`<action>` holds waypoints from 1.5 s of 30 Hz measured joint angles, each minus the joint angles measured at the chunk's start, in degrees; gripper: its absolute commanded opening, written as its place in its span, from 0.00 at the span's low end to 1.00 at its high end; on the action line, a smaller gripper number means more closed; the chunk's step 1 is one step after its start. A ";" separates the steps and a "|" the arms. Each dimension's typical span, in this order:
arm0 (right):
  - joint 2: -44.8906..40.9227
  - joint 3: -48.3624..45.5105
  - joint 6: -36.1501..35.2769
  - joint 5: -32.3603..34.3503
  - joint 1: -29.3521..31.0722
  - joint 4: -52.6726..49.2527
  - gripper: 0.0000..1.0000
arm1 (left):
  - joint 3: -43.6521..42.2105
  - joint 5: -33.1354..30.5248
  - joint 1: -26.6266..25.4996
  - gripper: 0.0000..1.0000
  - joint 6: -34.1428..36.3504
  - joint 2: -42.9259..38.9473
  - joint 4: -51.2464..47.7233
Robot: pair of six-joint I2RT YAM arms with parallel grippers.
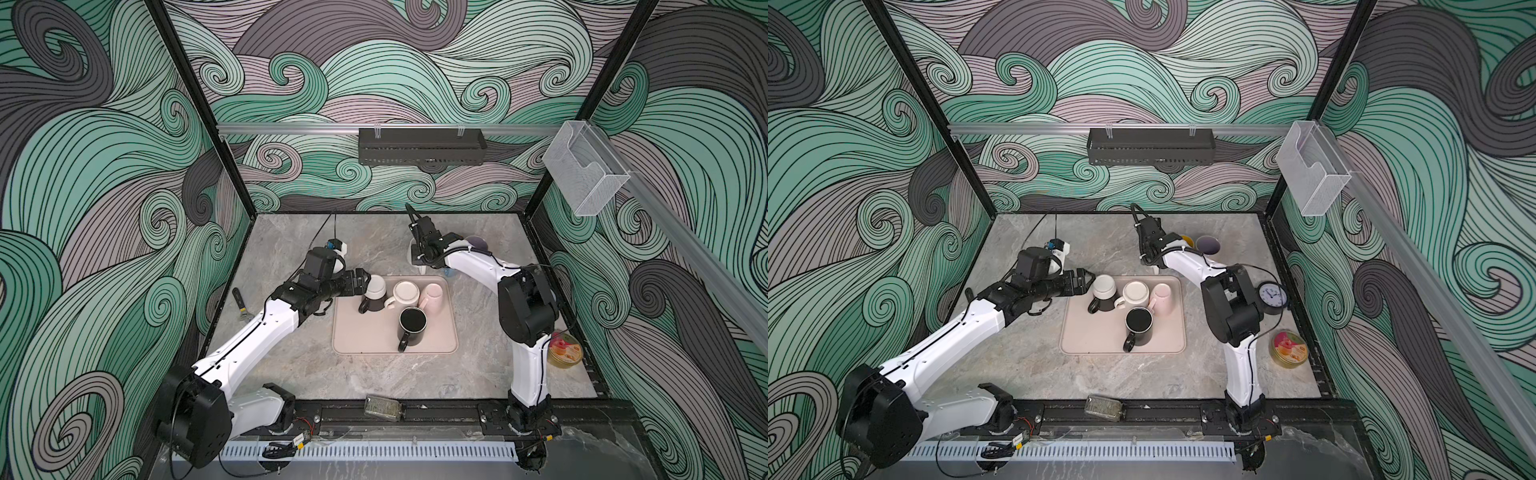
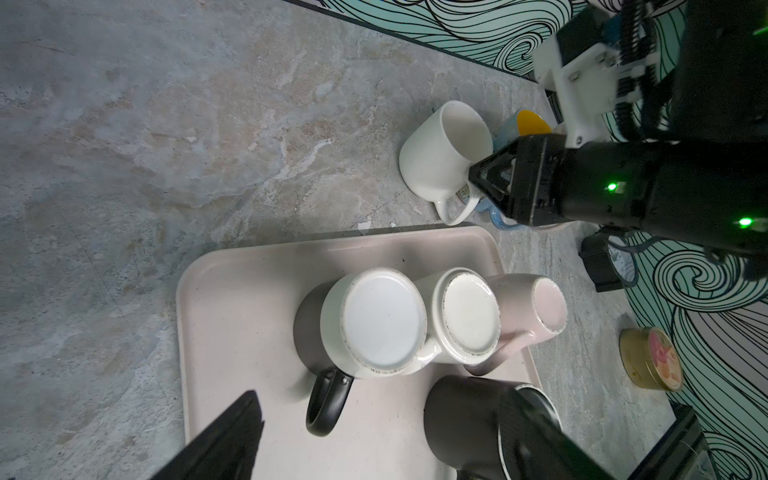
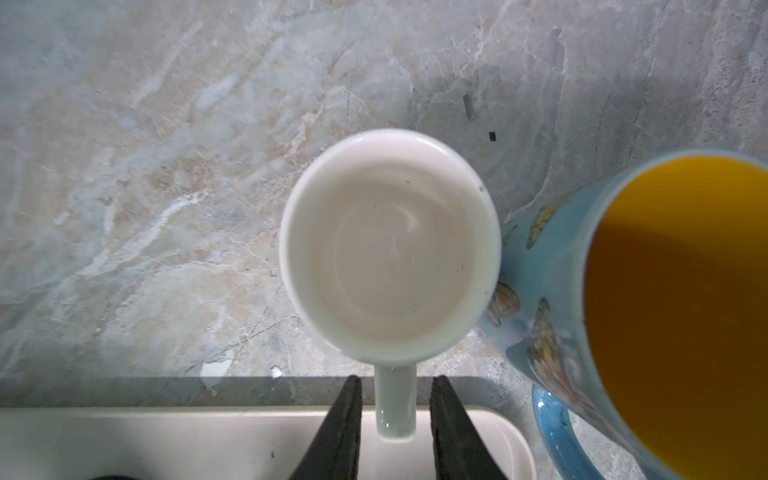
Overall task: Turn the mug right side up
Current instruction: 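Lower the white mug upright beside the blue mug and open the right gripper, then move the left gripper onto the upside-down black-and-white mug while the right hovers over the tray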
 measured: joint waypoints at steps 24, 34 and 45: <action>-16.26 -6.08 -2.58 -4.70 5.66 -1.05 0.34 | -2.84 -5.35 -4.17 0.73 2.95 -0.44 -6.60; -17.38 -9.57 -2.80 -6.56 5.90 1.60 0.34 | -1.92 -6.58 -6.71 0.72 5.51 3.41 -7.23; -17.38 -11.02 -2.56 -7.32 5.90 3.91 0.35 | -1.81 -6.54 -7.87 0.66 6.16 5.25 -6.75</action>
